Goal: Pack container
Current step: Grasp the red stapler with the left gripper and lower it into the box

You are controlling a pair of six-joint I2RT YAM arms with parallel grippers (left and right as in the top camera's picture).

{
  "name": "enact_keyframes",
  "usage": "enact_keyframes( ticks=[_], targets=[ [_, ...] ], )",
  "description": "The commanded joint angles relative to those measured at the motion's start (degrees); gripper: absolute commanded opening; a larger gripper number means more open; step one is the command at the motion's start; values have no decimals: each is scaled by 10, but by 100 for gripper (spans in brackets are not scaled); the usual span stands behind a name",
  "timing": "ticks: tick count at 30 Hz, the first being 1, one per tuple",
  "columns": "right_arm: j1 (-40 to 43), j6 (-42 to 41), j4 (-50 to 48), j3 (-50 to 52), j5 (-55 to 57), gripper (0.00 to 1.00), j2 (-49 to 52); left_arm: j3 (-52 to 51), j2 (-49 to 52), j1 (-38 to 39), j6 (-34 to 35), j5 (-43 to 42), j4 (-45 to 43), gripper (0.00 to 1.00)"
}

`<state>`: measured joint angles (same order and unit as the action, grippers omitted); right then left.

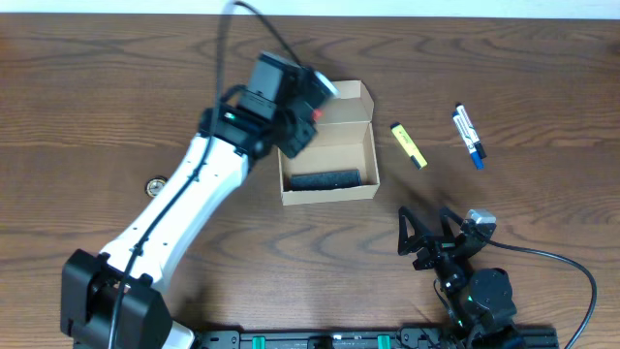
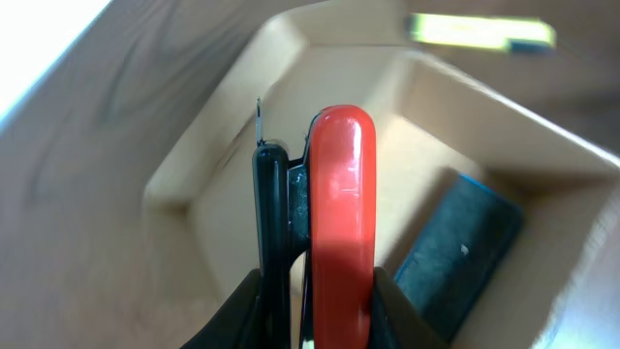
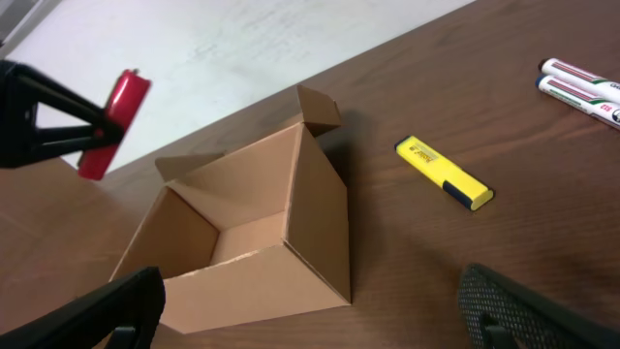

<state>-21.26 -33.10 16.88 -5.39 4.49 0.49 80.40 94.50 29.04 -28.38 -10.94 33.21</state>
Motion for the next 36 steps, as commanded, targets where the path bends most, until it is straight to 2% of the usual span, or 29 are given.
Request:
enact_keyframes(
  ticks=[1, 4, 12, 17, 31, 33, 34, 35, 36],
  targets=[
    [7, -5, 1, 2, 4, 99, 0, 10, 0, 21, -239, -24, 0, 6],
    [7, -5, 1, 2, 4, 99, 0, 10, 10, 25, -314, -22, 0, 6],
    [7, -5, 1, 2, 4, 99, 0, 10, 74, 21, -370, -17, -1, 6],
    [7, -5, 1, 2, 4, 99, 0, 10, 118, 21, -371, 35, 0, 6],
    [7, -5, 1, 2, 4, 99, 0, 10, 184, 21, -351, 54, -9, 6],
    [7, -5, 0, 2, 4, 99, 0, 10, 184, 21, -335, 54, -14, 11],
    [7, -5, 1, 2, 4, 99, 0, 10, 184, 21, -328, 55, -18, 21],
    [7, -5, 1, 2, 4, 99, 0, 10, 184, 21, -323, 56, -20, 35],
    [7, -5, 1, 2, 4, 99, 0, 10, 184, 21, -322, 56, -22, 43]
  ],
)
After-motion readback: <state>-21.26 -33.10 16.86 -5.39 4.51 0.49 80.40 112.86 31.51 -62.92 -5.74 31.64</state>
